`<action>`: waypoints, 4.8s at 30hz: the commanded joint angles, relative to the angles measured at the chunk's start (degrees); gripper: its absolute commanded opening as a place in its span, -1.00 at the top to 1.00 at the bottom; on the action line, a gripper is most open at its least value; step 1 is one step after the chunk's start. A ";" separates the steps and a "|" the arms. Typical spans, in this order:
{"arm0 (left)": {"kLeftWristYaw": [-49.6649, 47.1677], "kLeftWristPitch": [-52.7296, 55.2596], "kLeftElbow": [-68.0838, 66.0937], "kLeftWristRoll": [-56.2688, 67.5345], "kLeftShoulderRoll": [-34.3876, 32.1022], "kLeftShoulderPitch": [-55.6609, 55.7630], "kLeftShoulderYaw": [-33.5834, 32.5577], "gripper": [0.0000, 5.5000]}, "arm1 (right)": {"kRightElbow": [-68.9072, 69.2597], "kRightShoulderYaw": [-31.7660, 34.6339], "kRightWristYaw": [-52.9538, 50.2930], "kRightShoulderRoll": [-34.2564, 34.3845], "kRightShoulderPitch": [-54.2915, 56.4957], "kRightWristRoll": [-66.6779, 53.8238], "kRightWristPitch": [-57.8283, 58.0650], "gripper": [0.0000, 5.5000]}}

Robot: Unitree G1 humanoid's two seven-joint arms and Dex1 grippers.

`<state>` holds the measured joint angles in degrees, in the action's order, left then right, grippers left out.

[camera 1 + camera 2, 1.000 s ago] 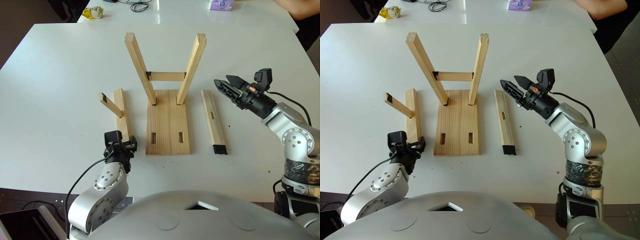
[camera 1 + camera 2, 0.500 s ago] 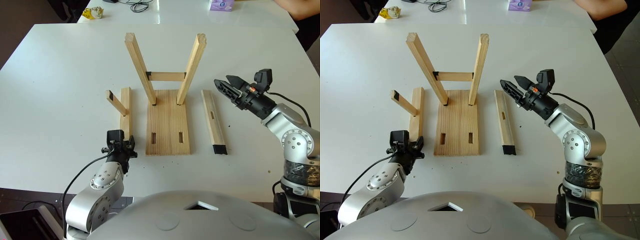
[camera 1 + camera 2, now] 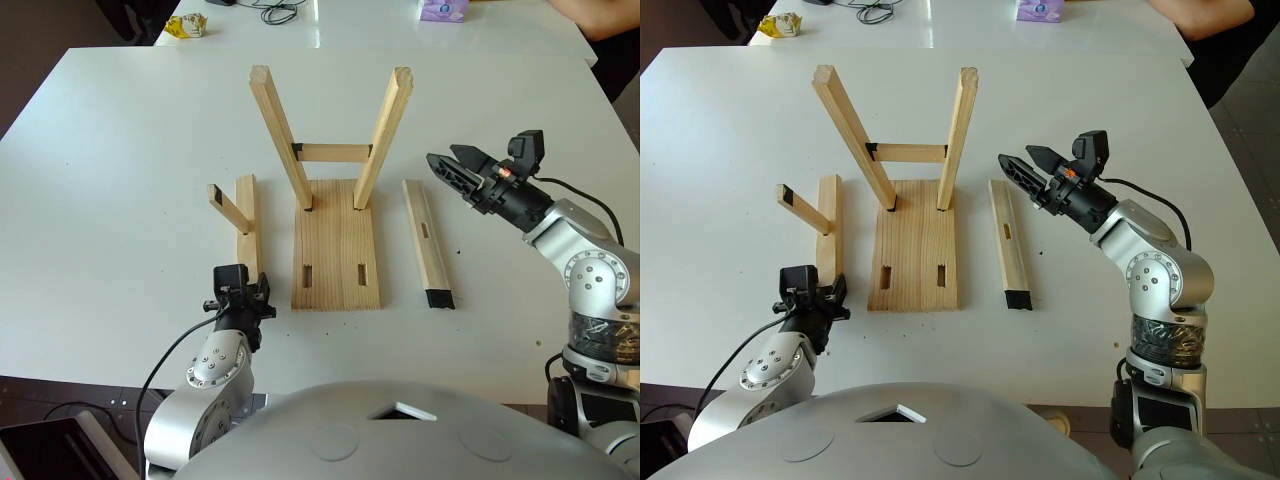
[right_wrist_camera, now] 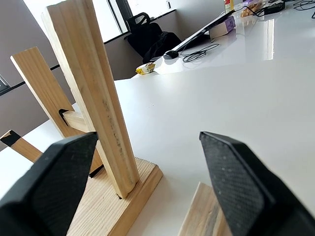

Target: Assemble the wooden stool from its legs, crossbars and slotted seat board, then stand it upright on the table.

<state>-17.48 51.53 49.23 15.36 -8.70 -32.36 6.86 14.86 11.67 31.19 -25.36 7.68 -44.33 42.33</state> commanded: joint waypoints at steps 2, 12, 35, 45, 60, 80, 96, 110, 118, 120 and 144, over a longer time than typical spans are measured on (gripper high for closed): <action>2.77 -2.71 2.17 -2.28 -1.42 7.34 -4.25 0.27 | -0.37 0.90 -0.78 0.78 0.26 0.99 -2.00 -0.39; 11.46 -1.22 -5.87 14.20 -6.46 45.31 -31.52 0.27 | -8.31 2.80 0.24 0.92 12.08 1.33 -7.20 -0.39; 38.96 -6.56 -20.29 50.20 -13.90 63.80 -26.73 0.27 | -15.09 -5.07 23.82 -2.55 45.77 -7.59 3.45 -0.39; 63.48 -12.41 -27.31 47.58 -21.15 59.78 -24.76 0.27 | -23.99 -5.36 31.62 -5.46 51.23 -9.43 11.64 -0.39; 78.46 -18.00 -33.17 38.03 -26.50 57.70 -19.66 0.27 | -19.90 -1.90 31.12 -4.47 50.44 -12.49 13.81 -0.39; 82.73 -20.43 -33.90 34.47 -26.62 55.21 -16.12 0.27 | -16.80 0.76 28.30 -3.46 48.35 -17.53 16.44 -0.39; 83.22 -21.55 -33.98 33.47 -26.81 54.35 -15.62 0.27 | -16.13 4.24 24.73 -3.13 47.57 -23.70 19.31 0.23; 79.60 -23.38 -37.53 30.49 -26.18 55.96 -16.00 0.27 | -16.82 4.92 23.38 -3.28 45.44 -21.51 17.23 0.23; 77.97 -19.27 -36.15 33.09 -26.16 55.23 -15.95 -0.08 | -17.26 3.63 22.10 -2.52 45.06 -17.55 12.93 0.25; 76.97 -19.48 -36.28 32.89 -26.30 55.54 -17.02 -0.16 | -16.98 3.33 22.50 -2.62 44.94 -17.35 12.78 0.25; 12.41 -35.50 -21.56 21.96 17.34 34.50 -30.18 -0.20 | 7.12 -4.32 33.18 -14.81 13.93 -4.43 1.63 0.25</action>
<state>3.25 17.14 23.20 40.22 4.71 -1.26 -25.43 17.63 7.78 64.08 -39.07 24.16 -48.88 45.39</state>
